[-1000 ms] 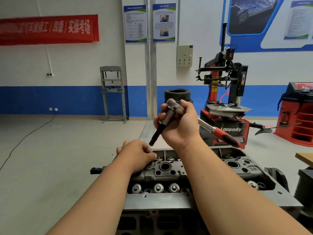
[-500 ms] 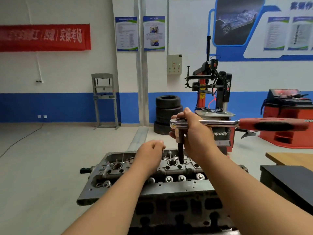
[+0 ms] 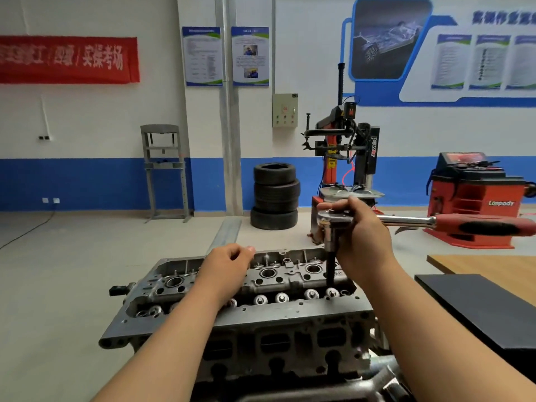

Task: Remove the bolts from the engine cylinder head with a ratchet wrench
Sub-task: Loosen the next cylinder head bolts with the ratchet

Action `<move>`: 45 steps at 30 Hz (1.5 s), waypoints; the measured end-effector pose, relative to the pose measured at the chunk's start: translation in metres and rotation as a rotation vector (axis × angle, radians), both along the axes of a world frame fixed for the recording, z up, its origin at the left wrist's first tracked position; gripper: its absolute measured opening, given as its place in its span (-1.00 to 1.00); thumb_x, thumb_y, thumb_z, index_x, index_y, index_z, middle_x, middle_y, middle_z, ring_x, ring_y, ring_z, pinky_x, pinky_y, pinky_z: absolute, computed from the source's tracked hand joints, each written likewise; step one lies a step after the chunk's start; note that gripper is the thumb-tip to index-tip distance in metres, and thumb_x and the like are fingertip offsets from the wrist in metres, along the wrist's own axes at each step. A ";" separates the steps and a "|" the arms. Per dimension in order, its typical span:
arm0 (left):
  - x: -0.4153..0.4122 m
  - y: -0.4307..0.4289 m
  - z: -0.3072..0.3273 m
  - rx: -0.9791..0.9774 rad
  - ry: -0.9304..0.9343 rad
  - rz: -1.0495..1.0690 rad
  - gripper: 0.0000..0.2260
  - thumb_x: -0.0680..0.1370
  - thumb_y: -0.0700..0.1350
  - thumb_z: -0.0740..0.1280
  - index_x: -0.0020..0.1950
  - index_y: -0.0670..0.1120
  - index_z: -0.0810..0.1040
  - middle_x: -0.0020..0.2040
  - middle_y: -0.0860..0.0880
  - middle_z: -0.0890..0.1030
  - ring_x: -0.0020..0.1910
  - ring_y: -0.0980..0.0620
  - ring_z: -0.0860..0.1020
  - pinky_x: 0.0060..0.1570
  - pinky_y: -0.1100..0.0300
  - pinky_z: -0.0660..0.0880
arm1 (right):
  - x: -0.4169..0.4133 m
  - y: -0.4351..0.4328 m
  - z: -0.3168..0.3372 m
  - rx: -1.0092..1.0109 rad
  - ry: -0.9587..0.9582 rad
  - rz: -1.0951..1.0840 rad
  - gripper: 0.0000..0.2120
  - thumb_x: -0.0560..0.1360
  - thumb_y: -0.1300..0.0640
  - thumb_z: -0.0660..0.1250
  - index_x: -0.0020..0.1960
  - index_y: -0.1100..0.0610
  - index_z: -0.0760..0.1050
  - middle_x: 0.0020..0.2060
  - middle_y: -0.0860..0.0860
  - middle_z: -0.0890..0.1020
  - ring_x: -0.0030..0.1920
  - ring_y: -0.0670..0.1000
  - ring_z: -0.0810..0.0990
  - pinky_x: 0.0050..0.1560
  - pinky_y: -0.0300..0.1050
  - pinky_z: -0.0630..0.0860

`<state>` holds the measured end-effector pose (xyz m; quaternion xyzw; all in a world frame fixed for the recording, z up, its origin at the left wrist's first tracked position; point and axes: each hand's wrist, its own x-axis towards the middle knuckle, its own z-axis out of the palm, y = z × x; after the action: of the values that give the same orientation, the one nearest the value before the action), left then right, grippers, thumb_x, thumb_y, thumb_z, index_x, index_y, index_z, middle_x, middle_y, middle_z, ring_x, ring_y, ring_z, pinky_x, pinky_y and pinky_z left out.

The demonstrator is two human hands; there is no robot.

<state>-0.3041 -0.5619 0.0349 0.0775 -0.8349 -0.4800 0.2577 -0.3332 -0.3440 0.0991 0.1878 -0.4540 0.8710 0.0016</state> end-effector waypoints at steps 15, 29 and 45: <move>0.007 0.019 0.012 -0.083 0.046 0.011 -0.82 0.55 0.03 0.33 -0.21 0.03 0.59 -0.31 0.09 0.59 -0.27 0.08 0.53 -0.28 0.21 0.41 | -0.014 0.026 -0.031 0.267 0.152 -0.309 -0.62 0.50 -0.11 0.11 -0.20 0.03 0.64 -0.16 0.07 0.67 -0.07 0.15 0.60 -0.08 0.07 0.53; -0.032 0.172 0.036 0.595 0.057 -0.434 -0.60 0.59 0.09 0.16 -0.32 0.02 0.65 -0.32 -0.03 0.63 -0.23 -0.04 0.58 -0.14 0.03 0.52 | 0.072 0.061 -0.041 0.893 0.039 -0.293 -0.69 0.55 -0.23 0.09 0.23 -0.19 0.36 0.10 -0.19 0.52 0.07 -0.21 0.48 0.02 -0.25 0.39; -0.034 0.172 0.029 0.667 -0.038 -0.500 -0.60 0.45 0.21 0.18 -0.06 -0.12 0.48 -0.41 -0.05 0.54 -0.43 0.03 0.41 -0.40 0.18 0.33 | 0.082 0.069 0.006 2.205 0.573 -1.093 -0.92 0.47 0.26 0.08 -0.13 0.11 0.20 -0.20 0.06 0.54 -0.37 0.05 0.27 -0.41 -0.15 0.11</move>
<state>-0.3379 -0.3902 0.0636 -0.0397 -0.6315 -0.7704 0.0783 -0.2513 -0.2745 0.1055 0.0591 -0.9388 -0.1555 0.3015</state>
